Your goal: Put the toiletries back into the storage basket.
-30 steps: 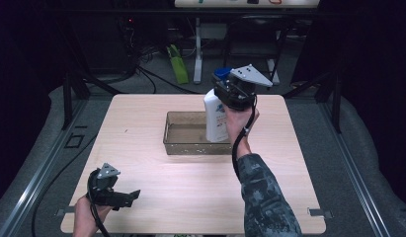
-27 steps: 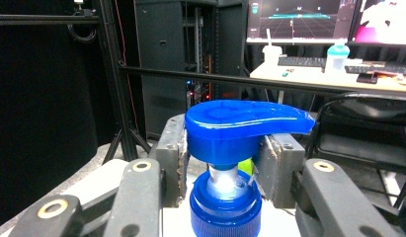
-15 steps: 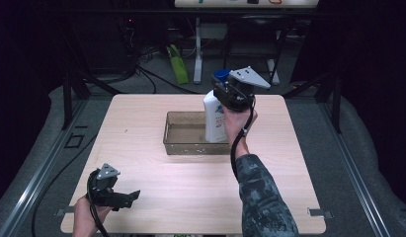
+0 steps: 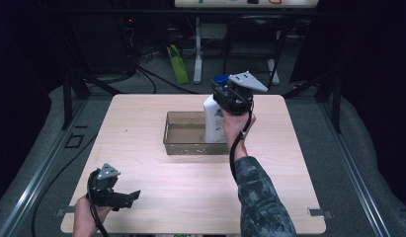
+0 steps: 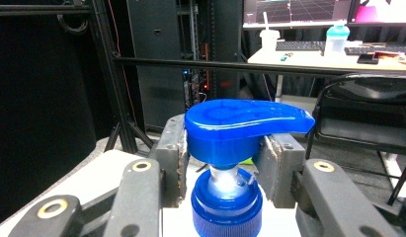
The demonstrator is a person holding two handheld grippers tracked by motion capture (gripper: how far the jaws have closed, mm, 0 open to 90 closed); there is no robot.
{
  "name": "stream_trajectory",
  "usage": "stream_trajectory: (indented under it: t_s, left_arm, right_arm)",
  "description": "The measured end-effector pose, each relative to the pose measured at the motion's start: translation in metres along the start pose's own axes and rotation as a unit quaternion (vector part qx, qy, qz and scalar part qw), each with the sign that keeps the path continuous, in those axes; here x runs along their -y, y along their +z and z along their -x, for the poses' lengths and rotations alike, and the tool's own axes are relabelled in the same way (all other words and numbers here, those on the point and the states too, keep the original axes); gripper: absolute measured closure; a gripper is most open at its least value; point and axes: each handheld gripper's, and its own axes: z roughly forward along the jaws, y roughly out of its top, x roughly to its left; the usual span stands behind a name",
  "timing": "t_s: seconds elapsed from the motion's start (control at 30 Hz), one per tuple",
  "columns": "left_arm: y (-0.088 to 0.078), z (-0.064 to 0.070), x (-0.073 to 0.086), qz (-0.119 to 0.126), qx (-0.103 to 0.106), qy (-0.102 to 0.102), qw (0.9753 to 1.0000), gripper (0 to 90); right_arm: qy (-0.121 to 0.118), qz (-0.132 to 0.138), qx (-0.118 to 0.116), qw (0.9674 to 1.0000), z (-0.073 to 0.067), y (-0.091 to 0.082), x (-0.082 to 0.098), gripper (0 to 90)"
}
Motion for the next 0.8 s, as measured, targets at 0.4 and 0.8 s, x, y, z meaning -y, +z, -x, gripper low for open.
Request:
stream_trajectory:
  t_s: [0.4, 0.8]
  left_arm:
    - [0.001, 0.001, 0.0, 0.0, 0.0, 0.001, 1.0, 0.0]
    - [0.002, 0.002, -0.001, -0.003, -0.001, 0.003, 1.0, 0.0]
  right_arm:
    - [-0.002, -0.011, 0.008, 0.9999, 0.001, -0.002, 0.011, 58.6]
    - [0.004, -0.017, 0.016, 0.9997, 0.001, -0.005, 0.021, 58.6]
